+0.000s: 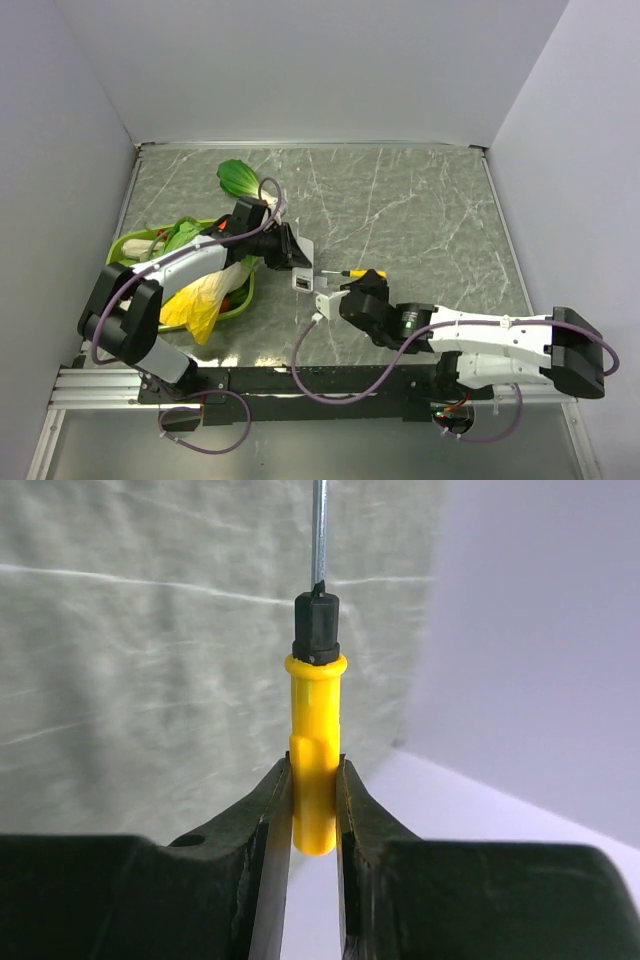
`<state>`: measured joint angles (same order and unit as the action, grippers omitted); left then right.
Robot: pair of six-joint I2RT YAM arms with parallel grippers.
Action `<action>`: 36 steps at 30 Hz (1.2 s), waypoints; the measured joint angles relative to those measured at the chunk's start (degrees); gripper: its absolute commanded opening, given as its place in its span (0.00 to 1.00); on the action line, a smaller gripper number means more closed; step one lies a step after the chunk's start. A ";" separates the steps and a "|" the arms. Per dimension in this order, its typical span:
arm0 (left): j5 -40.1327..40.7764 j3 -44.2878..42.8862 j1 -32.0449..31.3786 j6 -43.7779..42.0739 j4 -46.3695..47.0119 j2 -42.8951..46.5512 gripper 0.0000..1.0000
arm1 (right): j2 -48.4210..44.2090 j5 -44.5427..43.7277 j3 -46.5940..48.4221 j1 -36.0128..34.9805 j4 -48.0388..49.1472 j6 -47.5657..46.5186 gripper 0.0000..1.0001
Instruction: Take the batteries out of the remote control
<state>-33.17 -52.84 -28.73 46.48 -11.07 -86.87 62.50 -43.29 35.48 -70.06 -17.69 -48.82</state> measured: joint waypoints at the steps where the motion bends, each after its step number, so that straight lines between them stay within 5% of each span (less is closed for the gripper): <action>1: -0.15 0.00 -0.02 0.24 0.22 -0.28 0.01 | -0.42 -1.27 -2.01 -0.13 3.65 -2.91 0.00; 17: 0.55 4.09 -2.40 5.75 4.83 0.57 0.01 | -0.61 -10.23 -24.50 -8.41 62.88 -50.88 0.00; 36: 10.95 6.67 -2.58 6.27 8.63 11.76 0.01 | 5.64 -16.15 -22.18 -10.69 75.73 -64.96 0.00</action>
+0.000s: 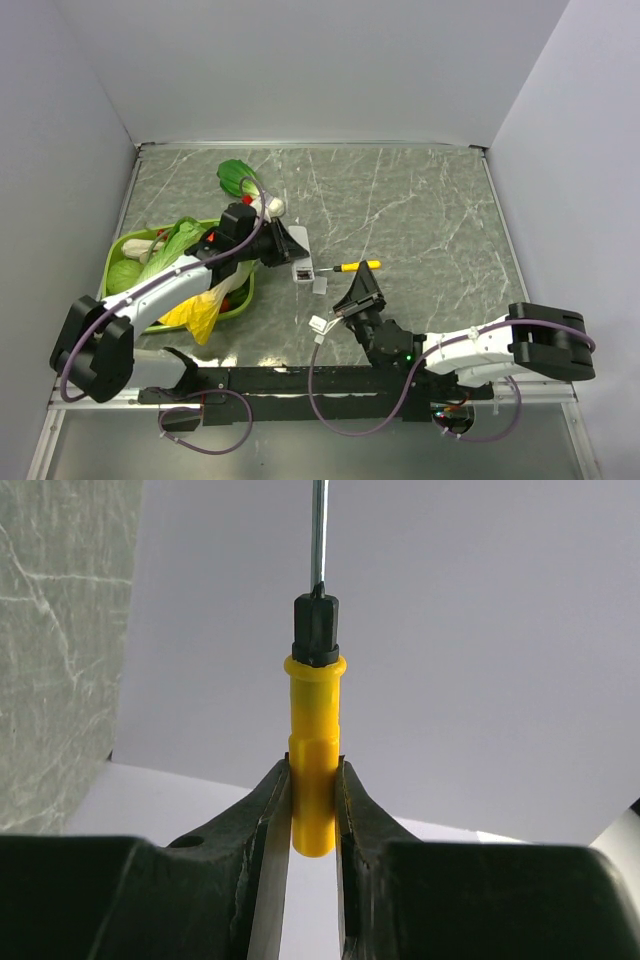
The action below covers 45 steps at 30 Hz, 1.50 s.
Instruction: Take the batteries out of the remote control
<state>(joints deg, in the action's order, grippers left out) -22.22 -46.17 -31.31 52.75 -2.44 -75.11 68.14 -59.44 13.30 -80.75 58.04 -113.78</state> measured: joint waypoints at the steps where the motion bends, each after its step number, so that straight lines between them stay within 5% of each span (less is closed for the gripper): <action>1: 0.61 0.02 0.00 0.00 -0.04 0.39 0.01 | 0.17 -0.37 0.00 -0.09 0.90 -0.09 0.00; 19: 3.19 4.63 0.00 -0.83 8.81 6.73 0.01 | 6.05 -2.43 -0.07 -0.87 10.32 -0.57 0.00; 45: 9.49 3.87 -2.91 -3.85 3.10 7.54 0.01 | 16.70 -2.89 -1.73 -0.87 16.28 -0.74 0.00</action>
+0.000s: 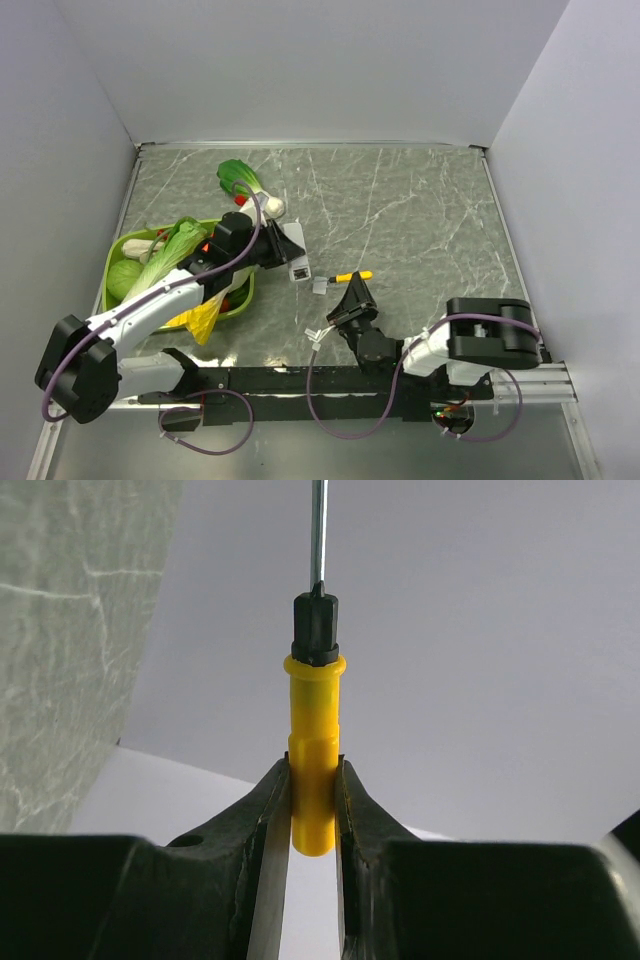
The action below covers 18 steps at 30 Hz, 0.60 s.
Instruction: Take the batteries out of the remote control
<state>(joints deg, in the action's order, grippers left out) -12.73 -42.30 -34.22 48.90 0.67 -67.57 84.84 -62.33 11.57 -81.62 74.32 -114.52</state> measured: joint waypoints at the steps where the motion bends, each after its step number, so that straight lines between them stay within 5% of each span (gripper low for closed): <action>1: 0.07 0.00 0.00 -0.02 -0.15 -0.20 0.01 | 1.79 0.00 -0.11 0.02 -0.07 0.00 0.00; 18: 1.51 -2.08 -0.02 -1.25 -4.94 -6.82 0.01 | 6.16 -0.33 -0.13 0.02 -0.17 0.00 0.00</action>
<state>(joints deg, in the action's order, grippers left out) -11.22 -44.38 -34.24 47.66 -4.27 -74.39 91.00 -62.65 11.44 -81.60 74.15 -114.52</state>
